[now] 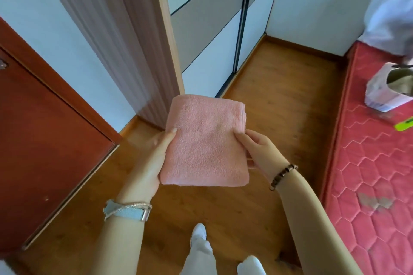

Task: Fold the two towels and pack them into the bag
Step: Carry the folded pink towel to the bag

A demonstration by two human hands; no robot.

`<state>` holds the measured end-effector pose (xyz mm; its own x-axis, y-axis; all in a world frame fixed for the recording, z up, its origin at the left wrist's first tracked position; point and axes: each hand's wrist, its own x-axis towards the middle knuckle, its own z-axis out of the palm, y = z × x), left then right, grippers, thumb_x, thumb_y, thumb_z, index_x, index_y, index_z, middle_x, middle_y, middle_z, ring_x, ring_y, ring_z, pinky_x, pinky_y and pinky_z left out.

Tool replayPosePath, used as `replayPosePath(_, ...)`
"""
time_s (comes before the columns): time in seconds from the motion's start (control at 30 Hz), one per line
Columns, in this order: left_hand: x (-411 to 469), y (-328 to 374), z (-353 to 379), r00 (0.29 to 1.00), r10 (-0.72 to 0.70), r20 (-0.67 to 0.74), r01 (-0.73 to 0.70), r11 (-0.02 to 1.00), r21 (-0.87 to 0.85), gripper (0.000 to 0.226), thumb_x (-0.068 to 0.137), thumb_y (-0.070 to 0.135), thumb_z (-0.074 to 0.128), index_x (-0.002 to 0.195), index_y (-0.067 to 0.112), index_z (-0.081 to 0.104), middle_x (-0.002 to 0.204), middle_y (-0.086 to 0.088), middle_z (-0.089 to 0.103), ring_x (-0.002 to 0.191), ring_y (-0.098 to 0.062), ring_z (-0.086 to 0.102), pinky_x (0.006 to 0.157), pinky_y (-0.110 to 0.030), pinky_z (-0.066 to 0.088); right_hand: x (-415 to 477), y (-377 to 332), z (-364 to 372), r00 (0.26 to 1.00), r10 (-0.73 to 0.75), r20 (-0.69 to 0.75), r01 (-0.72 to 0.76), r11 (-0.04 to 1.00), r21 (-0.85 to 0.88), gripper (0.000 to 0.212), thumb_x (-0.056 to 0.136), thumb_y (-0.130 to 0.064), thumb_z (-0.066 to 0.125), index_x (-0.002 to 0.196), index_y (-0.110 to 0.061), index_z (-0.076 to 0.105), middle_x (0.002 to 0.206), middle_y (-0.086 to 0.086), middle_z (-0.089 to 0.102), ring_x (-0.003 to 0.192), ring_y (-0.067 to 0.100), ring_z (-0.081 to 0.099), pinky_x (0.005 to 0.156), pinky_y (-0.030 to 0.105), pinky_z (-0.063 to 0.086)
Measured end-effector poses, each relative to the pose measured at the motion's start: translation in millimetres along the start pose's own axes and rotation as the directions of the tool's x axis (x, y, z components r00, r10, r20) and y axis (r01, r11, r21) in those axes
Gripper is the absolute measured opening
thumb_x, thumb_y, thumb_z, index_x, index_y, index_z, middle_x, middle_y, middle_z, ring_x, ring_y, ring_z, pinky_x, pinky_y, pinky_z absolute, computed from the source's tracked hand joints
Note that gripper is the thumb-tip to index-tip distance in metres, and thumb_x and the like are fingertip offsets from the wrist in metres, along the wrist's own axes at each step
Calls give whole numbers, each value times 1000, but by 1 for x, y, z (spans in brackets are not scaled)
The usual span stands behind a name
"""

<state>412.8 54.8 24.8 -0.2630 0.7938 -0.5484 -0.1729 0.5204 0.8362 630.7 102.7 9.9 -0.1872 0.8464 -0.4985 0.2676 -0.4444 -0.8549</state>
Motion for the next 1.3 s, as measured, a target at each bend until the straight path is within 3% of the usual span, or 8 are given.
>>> replayPosePath(0.17, 37, 27, 12, 988, -10, 153, -6, 995, 104, 20, 95, 47, 55, 103, 32, 65, 110, 1, 68, 98, -18, 66, 74, -34, 53, 7, -1, -2, 984, 17, -177, -3, 997, 81, 37, 97, -48, 49, 108, -18, 66, 112, 14, 69, 101, 30, 69, 83, 48, 59)
replayPosePath(0.37, 67, 38, 39, 950, -57, 307, -11, 976, 217, 18, 95, 48, 54, 103, 35, 64, 112, 2, 66, 100, -17, 64, 71, -33, 50, 5, 12, -14, 944, 64, -323, -10, 986, 166, 48, 96, -50, 49, 113, -8, 65, 115, 21, 67, 105, 36, 66, 85, 52, 58)
replayPosePath(0.47, 76, 40, 63, 929, -91, 359, -4, 966, 257, 24, 94, 49, 54, 109, 32, 64, 111, 1, 66, 100, -19, 64, 71, -34, 51, -2, 19, -29, 919, 83, -385, 2, 976, 216, 49, 97, -48, 49, 113, -4, 64, 109, 19, 69, 100, 34, 69, 85, 49, 59)
replayPosePath(0.6, 85, 40, 103, 897, -116, 426, -26, 950, 313, 38, 93, 53, 55, 123, 31, 62, 116, 0, 66, 106, -21, 63, 78, -39, 54, -7, 26, -60, 891, 99, -444, 19, 967, 255, 46, 97, -47, 50, 113, -7, 64, 96, 6, 68, 90, 20, 70, 77, 35, 61)
replayPosePath(0.73, 95, 43, 142, 861, -130, 492, -61, 934, 353, 41, 92, 55, 55, 124, 30, 63, 121, -3, 66, 111, -23, 64, 87, -43, 55, -4, 31, -91, 859, 130, -494, 36, 949, 312, 41, 96, -47, 52, 112, -12, 66, 103, 1, 71, 91, 14, 72, 71, 29, 60)
replayPosePath(0.9, 113, 56, 183, 831, -117, 544, -108, 925, 364, 34, 94, 52, 55, 117, 30, 67, 117, -1, 68, 108, -22, 65, 82, -40, 54, 12, 28, -123, 832, 141, -537, 71, 932, 356, 40, 97, -44, 52, 110, -8, 66, 88, -4, 69, 73, 5, 70, 63, 23, 57)
replayPosePath(1.1, 146, 85, 230, 806, -81, 586, -163, 921, 353, 34, 93, 52, 58, 119, 33, 66, 119, 0, 68, 112, -22, 64, 92, -46, 55, 49, 12, -173, 835, 121, -536, 99, 927, 362, 38, 97, -44, 53, 104, -9, 66, 80, -7, 66, 67, 1, 68, 60, 20, 55)
replayPosePath(1.3, 175, 108, 264, 815, -43, 578, -174, 933, 315, 35, 95, 48, 57, 123, 29, 66, 122, -2, 67, 113, -22, 64, 94, -46, 54, 84, -14, -214, 851, 89, -518, 112, 933, 343, 35, 97, -43, 53, 107, -13, 67, 92, -4, 70, 82, 8, 71, 69, 28, 59)
